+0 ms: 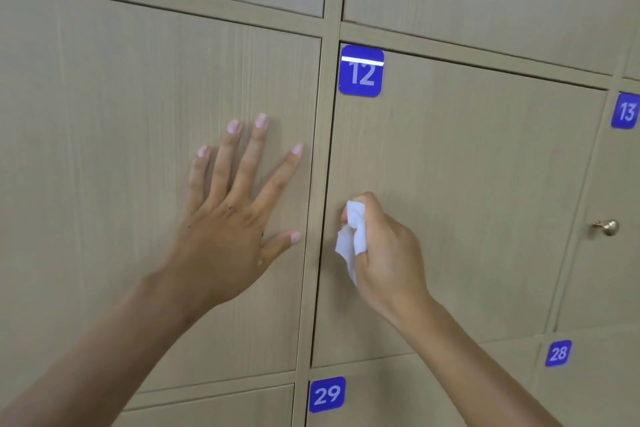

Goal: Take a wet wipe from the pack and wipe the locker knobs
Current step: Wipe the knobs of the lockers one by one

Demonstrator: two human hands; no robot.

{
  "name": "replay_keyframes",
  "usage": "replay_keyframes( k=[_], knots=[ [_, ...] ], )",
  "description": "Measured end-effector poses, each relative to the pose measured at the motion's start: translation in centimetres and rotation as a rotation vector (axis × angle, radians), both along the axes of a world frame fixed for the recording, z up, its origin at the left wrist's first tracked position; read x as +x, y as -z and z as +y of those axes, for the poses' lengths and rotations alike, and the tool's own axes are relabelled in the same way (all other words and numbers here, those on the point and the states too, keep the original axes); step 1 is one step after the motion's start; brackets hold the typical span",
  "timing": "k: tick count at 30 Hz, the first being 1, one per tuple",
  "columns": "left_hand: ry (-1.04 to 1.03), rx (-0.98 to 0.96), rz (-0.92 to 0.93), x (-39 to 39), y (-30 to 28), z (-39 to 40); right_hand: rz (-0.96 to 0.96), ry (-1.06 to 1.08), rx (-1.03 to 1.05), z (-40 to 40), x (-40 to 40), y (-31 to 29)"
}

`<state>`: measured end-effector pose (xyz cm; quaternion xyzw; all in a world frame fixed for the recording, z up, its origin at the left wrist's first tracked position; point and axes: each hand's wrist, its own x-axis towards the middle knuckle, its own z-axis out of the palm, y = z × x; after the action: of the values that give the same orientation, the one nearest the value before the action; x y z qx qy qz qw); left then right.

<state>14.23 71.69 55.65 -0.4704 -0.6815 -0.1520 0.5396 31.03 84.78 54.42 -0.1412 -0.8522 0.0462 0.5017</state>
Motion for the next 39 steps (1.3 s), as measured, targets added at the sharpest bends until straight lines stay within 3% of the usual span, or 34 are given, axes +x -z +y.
replay_keyframes(
  k=[7, 10, 13, 19, 23, 26, 30, 34, 39],
  knots=[
    [-0.008, -0.003, 0.006, 0.0, 0.0, 0.1, -0.008, -0.008, -0.009, 0.1, 0.1, -0.2],
    [-0.014, -0.012, 0.003, 0.0, 0.0, 0.0, -0.008, -0.157, -0.137, 0.6, 0.6, -0.1],
    [0.003, -0.033, -0.032, 0.2, 0.0, -0.2, -0.050, -0.200, -0.086, 0.8, 1.2, 1.0],
    [0.010, -0.094, -0.089, 1.2, 0.1, -0.7, 0.144, -0.136, -0.150, 1.7, -0.8, -0.5],
    [0.054, -0.134, -0.192, 2.0, 4.5, -1.3, 0.256, 0.160, -0.174, 1.9, 0.4, 4.3],
    [0.092, -0.174, -0.266, 2.4, 8.9, -2.0, 0.266, 0.098, -0.302, 0.8, 1.9, 10.3],
    [0.140, -0.191, -0.355, 3.4, 15.3, -2.7, 0.103, 0.051, -0.533, -1.0, 3.1, 19.2],
    [0.107, -0.241, -0.416, 4.0, 21.2, -3.4, -0.253, 0.014, -0.608, -2.5, 5.1, 26.8],
    [0.034, -0.287, -0.424, 3.7, 25.2, -3.4, -0.513, -0.113, -0.682, -3.0, 7.5, 31.6]
  ],
)
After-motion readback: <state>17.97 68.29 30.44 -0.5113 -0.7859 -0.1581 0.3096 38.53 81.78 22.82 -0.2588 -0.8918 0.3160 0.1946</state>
